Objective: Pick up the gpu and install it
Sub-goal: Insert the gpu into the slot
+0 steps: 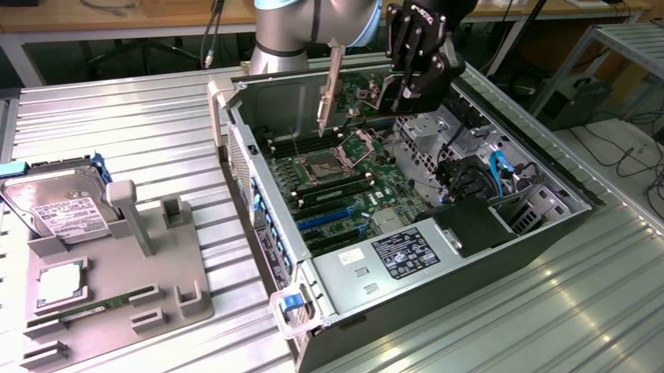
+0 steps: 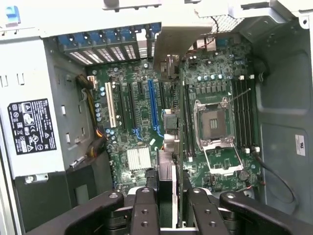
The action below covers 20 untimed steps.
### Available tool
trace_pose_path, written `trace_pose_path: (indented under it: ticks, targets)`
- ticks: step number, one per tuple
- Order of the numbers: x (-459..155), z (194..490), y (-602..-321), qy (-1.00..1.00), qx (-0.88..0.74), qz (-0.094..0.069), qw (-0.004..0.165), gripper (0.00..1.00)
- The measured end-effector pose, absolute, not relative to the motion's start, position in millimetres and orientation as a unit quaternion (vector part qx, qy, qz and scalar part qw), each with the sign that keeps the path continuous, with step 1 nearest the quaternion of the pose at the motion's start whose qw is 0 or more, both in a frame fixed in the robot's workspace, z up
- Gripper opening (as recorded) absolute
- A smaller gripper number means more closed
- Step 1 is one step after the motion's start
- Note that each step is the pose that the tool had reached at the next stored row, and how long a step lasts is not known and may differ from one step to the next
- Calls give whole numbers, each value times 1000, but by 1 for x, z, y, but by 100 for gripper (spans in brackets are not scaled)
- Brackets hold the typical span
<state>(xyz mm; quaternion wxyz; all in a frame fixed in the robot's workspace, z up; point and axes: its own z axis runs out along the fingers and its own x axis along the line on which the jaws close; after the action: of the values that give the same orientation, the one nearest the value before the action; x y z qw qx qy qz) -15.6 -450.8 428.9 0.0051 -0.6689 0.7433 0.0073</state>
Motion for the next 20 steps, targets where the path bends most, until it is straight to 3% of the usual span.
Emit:
trace_pose_path:
  ticks: [20]
  targets:
    - [-16,425,-451,695,-719,8,5,28]
